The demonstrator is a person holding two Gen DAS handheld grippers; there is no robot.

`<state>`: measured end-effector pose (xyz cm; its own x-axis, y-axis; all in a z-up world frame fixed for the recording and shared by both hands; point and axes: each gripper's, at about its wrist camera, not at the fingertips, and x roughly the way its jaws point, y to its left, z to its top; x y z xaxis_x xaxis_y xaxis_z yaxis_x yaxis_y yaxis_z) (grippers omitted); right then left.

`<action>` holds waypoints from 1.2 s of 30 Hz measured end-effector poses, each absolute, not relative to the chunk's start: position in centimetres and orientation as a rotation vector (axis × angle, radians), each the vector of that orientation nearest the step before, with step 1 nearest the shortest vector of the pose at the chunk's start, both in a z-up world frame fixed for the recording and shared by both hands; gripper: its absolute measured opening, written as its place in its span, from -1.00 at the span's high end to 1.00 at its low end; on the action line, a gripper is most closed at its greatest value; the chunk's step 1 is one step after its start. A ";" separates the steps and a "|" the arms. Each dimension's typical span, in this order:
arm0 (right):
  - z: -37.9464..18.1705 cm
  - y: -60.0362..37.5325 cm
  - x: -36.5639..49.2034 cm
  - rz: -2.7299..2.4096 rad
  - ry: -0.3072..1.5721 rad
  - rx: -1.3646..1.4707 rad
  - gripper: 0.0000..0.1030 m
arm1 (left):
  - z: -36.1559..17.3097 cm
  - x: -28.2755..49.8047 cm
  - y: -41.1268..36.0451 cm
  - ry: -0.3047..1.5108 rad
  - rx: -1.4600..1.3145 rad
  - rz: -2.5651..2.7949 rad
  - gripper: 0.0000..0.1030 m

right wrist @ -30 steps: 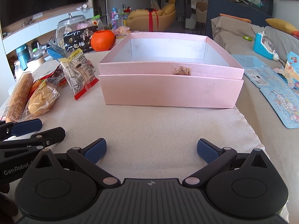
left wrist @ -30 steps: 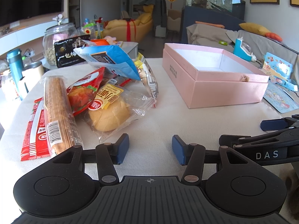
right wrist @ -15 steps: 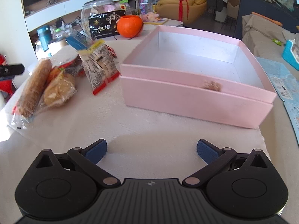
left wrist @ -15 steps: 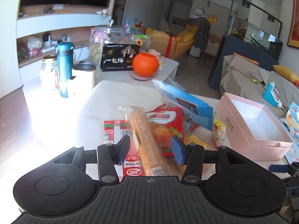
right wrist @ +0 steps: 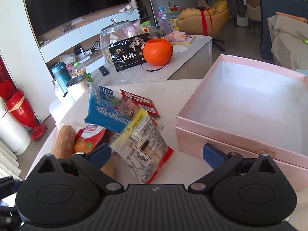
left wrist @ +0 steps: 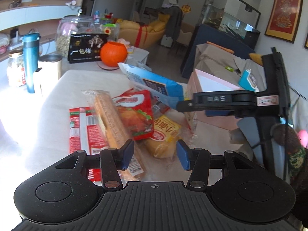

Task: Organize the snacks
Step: 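Grasp the small red-yellow candy bag with the right gripper, then lift the candy bag with the right gripper while the left gripper approaches the yellow cake bag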

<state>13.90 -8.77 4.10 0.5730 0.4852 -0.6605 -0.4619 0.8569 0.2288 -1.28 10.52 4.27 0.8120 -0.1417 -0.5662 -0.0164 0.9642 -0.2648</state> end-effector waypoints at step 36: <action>0.8 -18.5 9.1 0.367 0.754 -0.079 -0.73 | 2.1 4.7 8.7 0.798 -0.316 -0.046 -0.41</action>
<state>9.14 -18.53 0.76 0.6687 0.2976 -0.6813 -0.3535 0.9335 0.0608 4.72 8.74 2.07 0.6998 -0.1592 -0.6964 -0.0779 0.9520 -0.2959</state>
